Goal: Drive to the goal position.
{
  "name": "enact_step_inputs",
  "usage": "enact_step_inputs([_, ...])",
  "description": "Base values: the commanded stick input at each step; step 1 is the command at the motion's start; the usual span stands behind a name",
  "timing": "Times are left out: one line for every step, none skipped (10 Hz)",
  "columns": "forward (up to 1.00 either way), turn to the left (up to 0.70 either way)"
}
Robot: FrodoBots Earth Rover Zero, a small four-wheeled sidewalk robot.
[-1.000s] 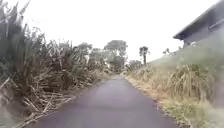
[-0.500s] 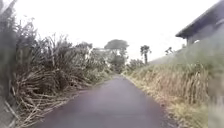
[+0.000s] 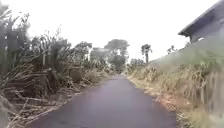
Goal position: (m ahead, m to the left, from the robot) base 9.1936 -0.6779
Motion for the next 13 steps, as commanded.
enact_step_inputs([0.7,0.0])
enact_step_inputs([0.7,0.0])
enact_step_inputs([0.7,0.0])
enact_step_inputs([0.7,0.0])
enact_step_inputs([0.7,0.0])
enact_step_inputs([0.7,0.0])
enact_step_inputs([0.7,0.0])
enact_step_inputs([0.7,0.0])
enact_step_inputs([0.7,0.0])
enact_step_inputs([0.7,0.0])
enact_step_inputs([0.7,0.0])
enact_step_inputs([0.7,0.0])
enact_step_inputs([0.7,0.0])
